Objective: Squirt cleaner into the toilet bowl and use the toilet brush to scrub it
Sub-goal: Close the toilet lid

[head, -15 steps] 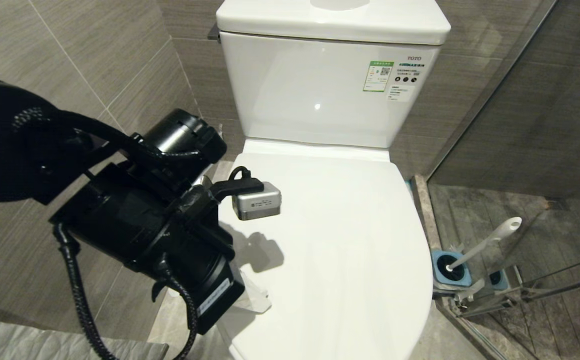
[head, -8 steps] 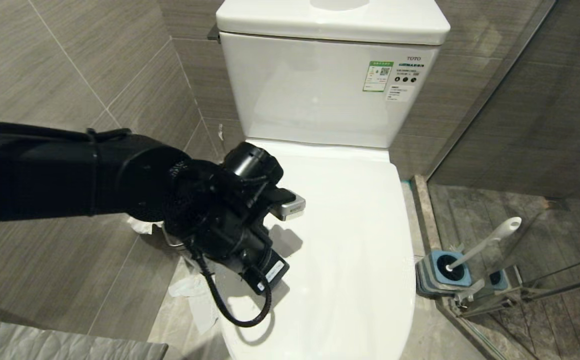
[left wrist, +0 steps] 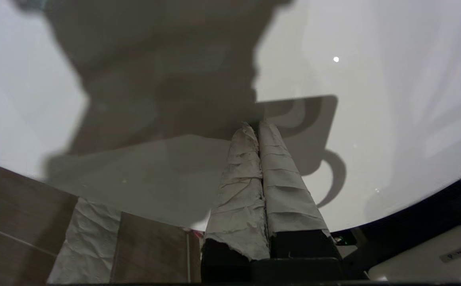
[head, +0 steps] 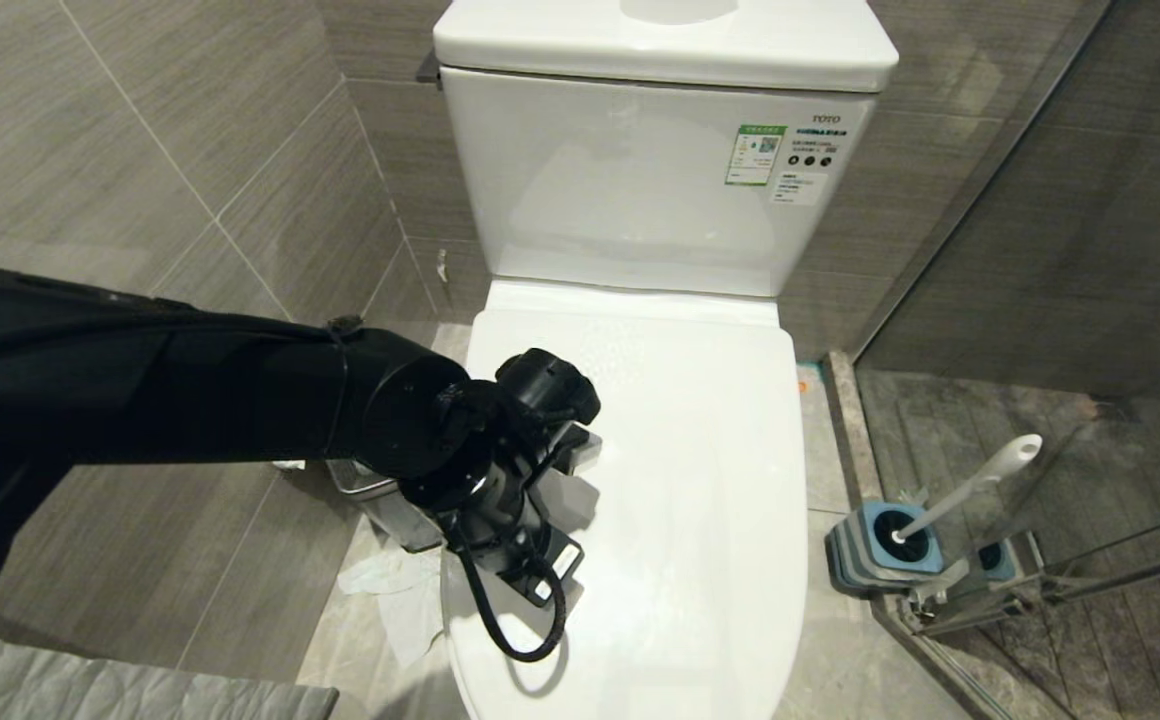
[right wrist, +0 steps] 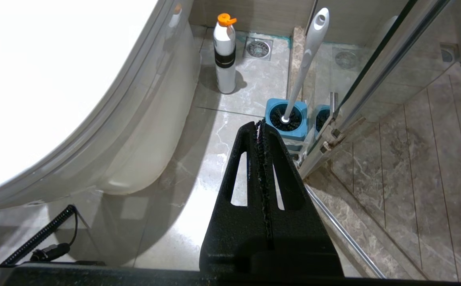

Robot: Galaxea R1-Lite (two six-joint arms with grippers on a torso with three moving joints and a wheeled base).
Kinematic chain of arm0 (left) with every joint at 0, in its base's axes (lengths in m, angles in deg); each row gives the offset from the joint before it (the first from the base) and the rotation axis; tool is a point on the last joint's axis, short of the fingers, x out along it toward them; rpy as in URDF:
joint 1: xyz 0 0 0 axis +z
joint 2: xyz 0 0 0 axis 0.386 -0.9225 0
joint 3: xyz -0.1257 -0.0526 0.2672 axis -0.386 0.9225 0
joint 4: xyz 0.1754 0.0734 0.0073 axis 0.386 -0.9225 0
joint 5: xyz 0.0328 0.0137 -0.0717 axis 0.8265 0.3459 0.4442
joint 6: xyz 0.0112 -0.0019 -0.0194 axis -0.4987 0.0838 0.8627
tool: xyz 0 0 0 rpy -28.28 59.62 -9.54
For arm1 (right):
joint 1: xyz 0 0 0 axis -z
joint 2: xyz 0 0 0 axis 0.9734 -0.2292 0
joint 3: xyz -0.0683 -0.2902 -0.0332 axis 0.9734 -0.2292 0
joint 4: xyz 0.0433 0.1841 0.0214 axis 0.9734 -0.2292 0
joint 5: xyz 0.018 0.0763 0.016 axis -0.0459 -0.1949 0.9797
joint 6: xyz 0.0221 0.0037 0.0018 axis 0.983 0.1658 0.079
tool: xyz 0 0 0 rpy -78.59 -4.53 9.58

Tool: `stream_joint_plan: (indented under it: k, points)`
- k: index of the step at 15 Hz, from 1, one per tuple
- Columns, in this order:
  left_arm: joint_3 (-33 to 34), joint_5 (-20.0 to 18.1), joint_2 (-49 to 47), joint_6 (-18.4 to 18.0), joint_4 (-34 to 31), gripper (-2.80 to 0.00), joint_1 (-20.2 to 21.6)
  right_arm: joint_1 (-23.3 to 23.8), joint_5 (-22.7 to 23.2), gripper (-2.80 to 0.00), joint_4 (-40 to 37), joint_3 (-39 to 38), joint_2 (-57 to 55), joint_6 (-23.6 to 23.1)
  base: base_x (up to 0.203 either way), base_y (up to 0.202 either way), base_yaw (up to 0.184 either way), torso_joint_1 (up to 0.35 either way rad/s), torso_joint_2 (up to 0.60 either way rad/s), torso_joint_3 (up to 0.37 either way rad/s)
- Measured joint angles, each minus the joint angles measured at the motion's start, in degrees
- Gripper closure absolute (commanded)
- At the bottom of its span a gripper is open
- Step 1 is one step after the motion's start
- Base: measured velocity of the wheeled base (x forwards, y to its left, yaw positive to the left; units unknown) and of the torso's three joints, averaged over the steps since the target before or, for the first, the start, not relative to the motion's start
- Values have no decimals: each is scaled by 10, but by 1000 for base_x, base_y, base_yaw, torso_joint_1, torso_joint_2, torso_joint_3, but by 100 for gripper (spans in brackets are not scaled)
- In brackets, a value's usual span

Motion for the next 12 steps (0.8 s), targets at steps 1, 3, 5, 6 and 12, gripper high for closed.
stream_joint_plan:
  k: [1,3,5,6,12]
  points:
    - [1,-1,-2,0,0,0,0,0,0,0,0,0,0,0,0,0,0,0,0,0]
    - [1,-1,-2,9,1,0,0,0,0,0,0,0,0,0,0,0,0,0,0,0]
    - [-3,-3,8,16,1,0,0,0,0,0,0,0,0,0,0,0,0,0,0,0]
    - [-6,-4,18,14,0,0,1,0,0,0,0,0,0,0,0,0,0,0,0,0]
    - [-31,-143,139,11,-47,0,27,0,0,0,0,0,0,0,0,0,0,0,0,0]
